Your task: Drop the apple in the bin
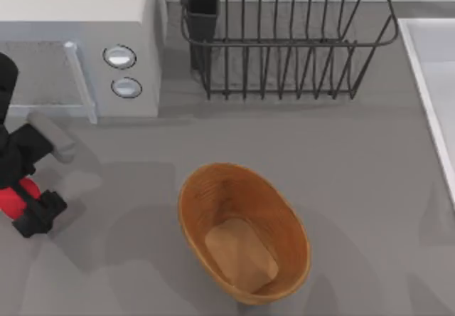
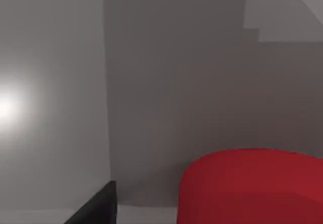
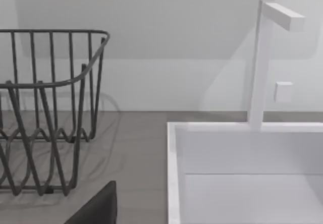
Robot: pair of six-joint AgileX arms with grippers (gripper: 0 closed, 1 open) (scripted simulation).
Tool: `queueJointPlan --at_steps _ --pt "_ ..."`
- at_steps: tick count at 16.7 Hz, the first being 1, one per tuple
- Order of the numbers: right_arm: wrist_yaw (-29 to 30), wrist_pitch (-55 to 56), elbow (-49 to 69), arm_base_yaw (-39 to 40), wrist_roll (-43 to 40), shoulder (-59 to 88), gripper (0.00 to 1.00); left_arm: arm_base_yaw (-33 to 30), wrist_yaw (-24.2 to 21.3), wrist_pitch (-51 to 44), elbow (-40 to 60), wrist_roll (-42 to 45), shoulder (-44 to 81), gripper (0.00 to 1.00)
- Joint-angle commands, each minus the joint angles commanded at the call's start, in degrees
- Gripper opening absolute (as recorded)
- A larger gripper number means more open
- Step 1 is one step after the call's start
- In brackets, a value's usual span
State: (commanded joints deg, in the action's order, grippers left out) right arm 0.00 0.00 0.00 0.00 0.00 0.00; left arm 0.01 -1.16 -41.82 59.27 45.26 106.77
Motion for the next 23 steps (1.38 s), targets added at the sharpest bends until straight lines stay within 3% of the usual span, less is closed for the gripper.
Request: queueJointPlan --at_steps 6,19,23 --pt "0.0 0.0 0.0 0.0 0.0 0.0 1.0 0.22 0.0 1.1 0.55 0.25 1.83 1.0" --pt "0.0 0.0 0.0 0.0 0.0 0.0 1.0 0.22 0.0 1.1 0.55 0.25 1.83 0.02" --pt "0.0 0.0 0.0 0.0 0.0 0.0 1.0 0.22 0.0 1.1 0.55 0.25 1.83 0.0"
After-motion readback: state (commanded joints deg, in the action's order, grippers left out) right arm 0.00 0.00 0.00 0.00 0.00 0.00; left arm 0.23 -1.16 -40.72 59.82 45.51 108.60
